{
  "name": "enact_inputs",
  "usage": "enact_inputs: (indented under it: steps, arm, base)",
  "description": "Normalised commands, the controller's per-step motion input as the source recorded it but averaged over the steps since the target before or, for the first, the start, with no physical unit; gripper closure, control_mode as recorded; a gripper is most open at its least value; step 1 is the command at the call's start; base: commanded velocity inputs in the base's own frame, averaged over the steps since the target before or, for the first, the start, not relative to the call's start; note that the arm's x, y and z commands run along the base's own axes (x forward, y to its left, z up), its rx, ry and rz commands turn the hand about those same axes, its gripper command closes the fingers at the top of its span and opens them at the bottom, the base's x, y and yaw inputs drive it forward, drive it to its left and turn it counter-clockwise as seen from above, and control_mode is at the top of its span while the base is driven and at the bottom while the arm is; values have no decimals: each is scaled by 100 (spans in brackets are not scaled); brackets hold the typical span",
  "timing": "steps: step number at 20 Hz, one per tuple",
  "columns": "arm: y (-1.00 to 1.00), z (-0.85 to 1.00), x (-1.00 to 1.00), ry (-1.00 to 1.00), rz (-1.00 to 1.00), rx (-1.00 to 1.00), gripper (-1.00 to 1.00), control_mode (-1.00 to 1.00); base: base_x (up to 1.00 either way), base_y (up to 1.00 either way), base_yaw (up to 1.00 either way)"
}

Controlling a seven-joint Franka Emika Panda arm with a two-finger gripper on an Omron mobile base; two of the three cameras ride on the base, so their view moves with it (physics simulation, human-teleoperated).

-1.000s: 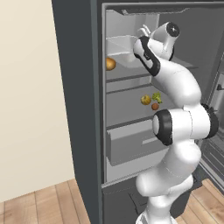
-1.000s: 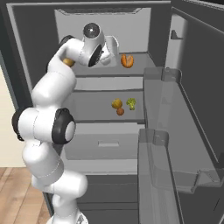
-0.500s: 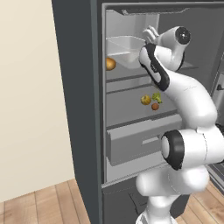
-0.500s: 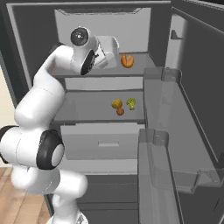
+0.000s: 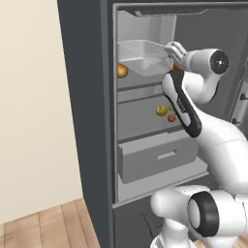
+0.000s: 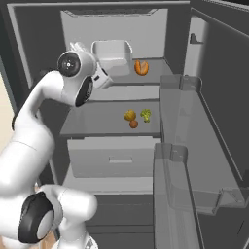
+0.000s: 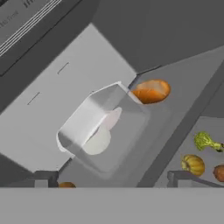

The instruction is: Place the tupperware on the top shelf of the fridge. Make space for the tupperware among the existing items by rearranging them on the shelves if needed. Close the fridge door when finished.

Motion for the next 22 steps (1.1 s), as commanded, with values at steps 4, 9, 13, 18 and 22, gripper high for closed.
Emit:
enact_inputs:
  steps: [4,9,13,18,22]
  arm:
    - [0,33,-100,10,27,-41,-100,-100]
    - [6,13,-100,30,29,-49,-100,-100]
    - [24,-18,-95,35,30,-46,-100,-100]
    - [22,-82,-41,21,16,-29,-100,-100]
    - [17,-55,-9,14,1,-16,-100,-100]
  base:
    - [0,0,0]
    - [0,0,0]
    - [0,0,0]
    - [0,0,0]
    - [0,0,0]
